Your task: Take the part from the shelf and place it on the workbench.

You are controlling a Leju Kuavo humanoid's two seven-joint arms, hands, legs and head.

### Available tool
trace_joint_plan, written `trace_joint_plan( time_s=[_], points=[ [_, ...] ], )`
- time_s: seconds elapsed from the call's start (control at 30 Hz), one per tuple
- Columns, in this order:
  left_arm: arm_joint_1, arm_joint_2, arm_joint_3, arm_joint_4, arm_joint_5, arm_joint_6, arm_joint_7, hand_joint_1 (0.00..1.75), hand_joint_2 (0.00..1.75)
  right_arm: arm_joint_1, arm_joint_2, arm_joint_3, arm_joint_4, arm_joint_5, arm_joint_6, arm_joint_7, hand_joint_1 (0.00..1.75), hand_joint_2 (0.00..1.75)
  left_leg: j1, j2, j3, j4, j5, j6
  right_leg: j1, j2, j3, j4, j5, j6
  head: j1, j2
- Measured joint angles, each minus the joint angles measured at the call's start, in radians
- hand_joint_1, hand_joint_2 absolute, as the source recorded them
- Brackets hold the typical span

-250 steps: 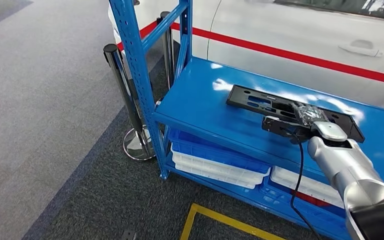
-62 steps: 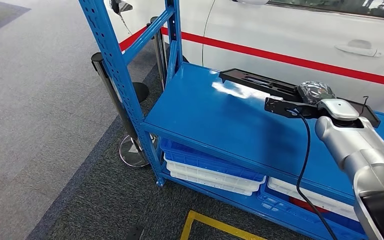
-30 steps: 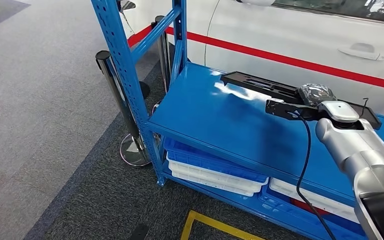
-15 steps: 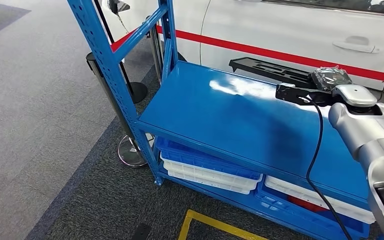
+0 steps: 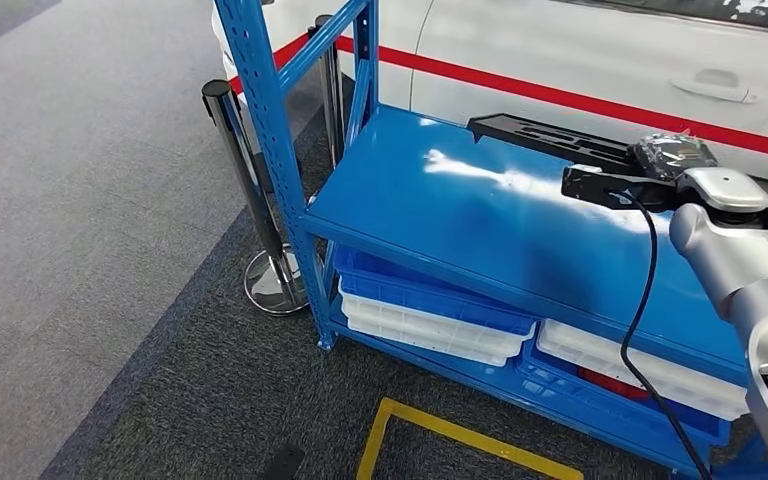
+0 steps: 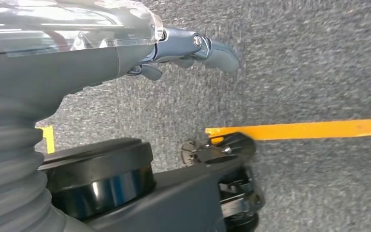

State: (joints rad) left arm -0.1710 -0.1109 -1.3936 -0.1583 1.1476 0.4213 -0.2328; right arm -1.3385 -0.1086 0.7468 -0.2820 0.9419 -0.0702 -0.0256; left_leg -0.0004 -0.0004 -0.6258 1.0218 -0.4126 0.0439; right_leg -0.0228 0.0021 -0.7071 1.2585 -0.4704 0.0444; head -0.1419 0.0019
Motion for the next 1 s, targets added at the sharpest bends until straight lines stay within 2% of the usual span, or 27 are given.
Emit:
trace_joint_plan(
  time_s=[0.03,0.07,0.1,0.13,0.2,0.23,0.27,0.3,0.37,0.4,0.43,0.47,0.5,0.53,0.57,0.6,0.63,0.7,0.73,0.77,0.8,0.87,0.9,0.93,0.97,1.0],
  points=[
    [0.000,0.000,-0.003,0.000,0.000,-0.001,0.001,0.00,1.75,0.000,0.000,0.000,0.000,0.000,0.000,0.000,1.75,1.75,-0.001,0.000,-0.012,0.006,0.005,-0.003,0.001,0.000,0.048,-0.064,0.010,-0.002,0.000,0.000],
    [-0.001,-0.001,-0.005,0.000,-0.001,-0.001,0.002,0.00,1.75,-0.001,0.000,0.000,-0.001,0.000,0.000,0.000,1.75,1.75,-0.002,0.000,-0.021,0.012,0.009,-0.008,0.003,0.000,0.094,-0.131,0.007,-0.006,0.000,0.000],
    [-0.002,-0.001,-0.007,0.000,-0.001,-0.002,0.003,0.00,1.75,-0.001,0.000,0.000,-0.002,0.000,0.000,0.001,1.75,1.75,-0.004,0.000,-0.028,0.015,0.015,-0.012,0.006,0.000,0.125,-0.183,-0.003,-0.010,0.000,0.000],
    [-0.002,-0.002,-0.008,0.000,-0.001,-0.002,0.004,0.00,1.75,-0.001,0.001,0.000,-0.003,0.000,0.000,0.002,1.75,1.75,-0.005,0.000,-0.033,0.016,0.021,-0.018,0.009,0.000,0.140,-0.211,-0.015,-0.015,0.000,0.000],
    [-0.002,-0.002,-0.009,0.000,-0.002,-0.002,0.006,0.00,1.75,0.000,0.001,0.001,-0.004,0.001,0.000,0.004,1.75,1.75,-0.005,-0.002,-0.039,0.016,0.032,-0.029,0.008,-0.004,0.136,-0.224,-0.007,-0.029,0.000,0.000],
    [-0.001,-0.002,-0.010,0.000,-0.003,-0.002,0.006,0.00,1.75,0.000,0.002,0.001,-0.004,0.001,0.001,0.004,1.75,1.75,-0.005,-0.003,-0.046,0.023,0.021,-0.034,0.005,-0.007,0.130,-0.226,0.001,-0.038,0.000,0.000],
    [-0.001,-0.002,-0.011,0.000,-0.003,-0.002,0.007,0.00,1.75,0.000,0.003,0.001,-0.005,0.001,0.001,0.004,1.75,1.75,-0.005,-0.003,-0.056,0.044,-0.004,-0.039,0.002,-0.010,0.122,-0.229,0.011,-0.046,0.000,0.000],
    [-0.002,-0.002,-0.012,0.000,-0.004,-0.002,0.007,0.00,1.75,0.000,0.004,0.001,-0.005,0.001,0.001,0.004,1.75,1.75,-0.002,-0.003,-0.071,0.087,-0.047,-0.044,0.000,-0.012,0.113,-0.231,0.021,-0.052,0.000,0.000],
    [-0.002,-0.001,-0.012,0.000,-0.004,-0.003,0.008,0.00,1.75,0.000,0.006,0.001,-0.007,0.002,0.002,0.005,1.75,1.75,0.003,-0.003,-0.105,0.215,-0.137,-0.053,0.001,-0.014,0.090,-0.230,0.040,-0.056,0.000,0.000],
    [-0.002,-0.001,-0.013,0.000,-0.004,-0.003,0.008,0.00,1.75,0.000,0.006,0.001,-0.007,0.003,0.003,0.006,1.75,1.75,0.006,-0.003,-0.114,0.273,-0.160,-0.057,0.001,-0.014,0.077,-0.229,0.051,-0.056,0.000,0.000],
    [-0.003,-0.001,-0.013,0.000,-0.004,-0.004,0.008,0.00,1.75,0.000,0.007,0.001,-0.007,0.004,0.004,0.006,1.75,1.75,0.008,-0.003,-0.111,0.303,-0.160,-0.060,0.001,-0.014,0.064,-0.228,0.060,-0.055,0.000,0.000],
    [-0.003,-0.001,-0.013,0.000,-0.004,-0.004,0.008,0.00,1.75,0.001,0.008,0.001,-0.007,0.004,0.005,0.006,1.75,1.75,0.010,-0.003,-0.092,0.298,-0.140,-0.061,0.001,-0.013,0.052,-0.228,0.070,-0.053,0.000,0.000],
    [-0.003,-0.001,-0.013,0.000,-0.003,-0.004,0.007,0.00,1.75,0.001,0.008,0.001,-0.007,0.004,0.005,0.006,1.75,1.75,0.011,-0.003,-0.055,0.259,-0.111,-0.060,0.000,-0.013,0.041,-0.227,0.080,-0.050,0.000,0.000],
    [-0.004,-0.001,-0.013,0.000,-0.003,-0.003,0.006,0.00,1.75,0.001,0.009,0.001,-0.007,0.004,0.006,0.006,1.75,1.75,0.012,-0.003,-0.007,0.195,-0.091,-0.058,0.000,-0.013,0.032,-0.226,0.088,-0.046,0.000,0.000],
    [-0.004,-0.001,-0.013,0.000,-0.002,-0.003,0.004,0.00,1.75,0.001,0.009,0.002,-0.008,0.004,0.006,0.006,1.75,1.75,0.010,-0.003,0.045,0.119,-0.086,-0.054,0.001,-0.013,0.024,-0.225,0.097,-0.041,0.000,0.000],
    [-0.004,-0.001,-0.013,0.000,-0.002,-0.003,0.002,0.00,1.75,0.001,0.009,0.002,-0.008,0.004,0.006,0.006,1.75,1.75,0.008,-0.004,0.083,0.060,-0.089,-0.049,0.001,-0.013,0.019,-0.226,0.106,-0.035,0.000,0.000],
    [-0.004,-0.001,-0.013,0.000,-0.001,-0.002,0.001,0.00,1.75,0.001,0.010,0.002,-0.009,0.004,0.006,0.007,1.75,1.75,0.005,-0.005,0.103,0.020,-0.096,-0.044,0.000,-0.014,0.016,-0.229,0.116,-0.028,0.000,0.000],
    [-0.002,-0.001,-0.013,0.000,-0.001,-0.003,-0.001,0.00,1.75,0.003,0.011,0.002,-0.009,0.004,0.006,0.007,1.75,1.75,0.001,-0.007,0.099,-0.002,-0.086,-0.032,-0.001,-0.014,0.011,-0.241,0.138,-0.014,0.000,0.000],
    [-0.001,-0.001,-0.013,0.000,-0.001,-0.003,-0.001,0.00,1.75,0.004,0.010,0.002,-0.008,0.004,0.007,0.006,1.75,1.75,0.002,-0.005,0.092,-0.007,-0.073,-0.024,-0.002,-0.013,0.006,-0.241,0.135,-0.009,0.000,0.000],
    [-0.001,-0.001,-0.013,0.000,-0.001,-0.003,-0.001,0.00,1.75,0.006,0.010,0.002,-0.008,0.004,0.007,0.005,1.75,1.75,0.004,-0.004,0.083,-0.012,-0.059,-0.015,-0.002,-0.011,-0.002,-0.229,0.114,-0.004,0.000,0.000],
    [-0.001,-0.001,-0.013,0.000,-0.001,-0.003,-0.001,0.00,1.75,0.008,0.010,0.003,-0.008,0.004,0.008,0.004,1.75,1.75,0.007,-0.002,0.071,-0.016,-0.044,-0.008,-0.002,-0.009,-0.015,-0.196,0.071,-0.001,0.000,0.000],
    [-0.001,-0.001,-0.013,0.000,-0.001,-0.004,-0.001,0.00,1.75,0.009,0.010,0.003,-0.007,0.003,0.008,0.004,1.75,1.75,0.005,-0.001,0.042,-0.016,-0.018,0.001,-0.002,-0.007,-0.045,-0.074,-0.035,0.004,0.001,0.000],
    [-0.001,-0.001,-0.013,0.000,-0.001,-0.004,-0.001,0.00,1.75,0.009,0.010,0.004,-0.007,0.003,0.008,0.004,1.75,1.75,0.003,-0.001,0.024,-0.015,-0.005,0.001,-0.002,-0.006,-0.056,-0.007,-0.066,0.006,0.000,0.000],
    [0.000,-0.001,-0.013,0.000,-0.001,-0.004,-0.001,0.00,1.75,0.011,0.009,0.004,-0.007,0.003,0.009,0.004,1.75,1.75,0.002,-0.001,0.008,-0.014,0.007,0.001,-0.001,-0.006,-0.057,0.039,-0.070,0.007,0.000,0.000],
    [0.000,-0.001,-0.013,0.000,-0.001,-0.004,0.000,0.00,1.75,0.013,0.009,0.005,-0.007,0.003,0.009,0.004,1.75,1.75,0.001,-0.001,-0.009,-0.011,0.018,0.000,-0.001,-0.005,-0.046,0.059,-0.053,0.007,0.000,0.000],
    [0.000,-0.001,-0.013,0.000,-0.001,-0.004,0.000,0.00,1.75,0.014,0.009,0.006,-0.007,0.002,0.010,0.004,1.75,1.75,0.000,-0.001,-0.025,-0.008,0.029,-0.002,0.000,-0.005,-0.018,0.045,-0.024,0.006,0.000,0.000]
  ],
)
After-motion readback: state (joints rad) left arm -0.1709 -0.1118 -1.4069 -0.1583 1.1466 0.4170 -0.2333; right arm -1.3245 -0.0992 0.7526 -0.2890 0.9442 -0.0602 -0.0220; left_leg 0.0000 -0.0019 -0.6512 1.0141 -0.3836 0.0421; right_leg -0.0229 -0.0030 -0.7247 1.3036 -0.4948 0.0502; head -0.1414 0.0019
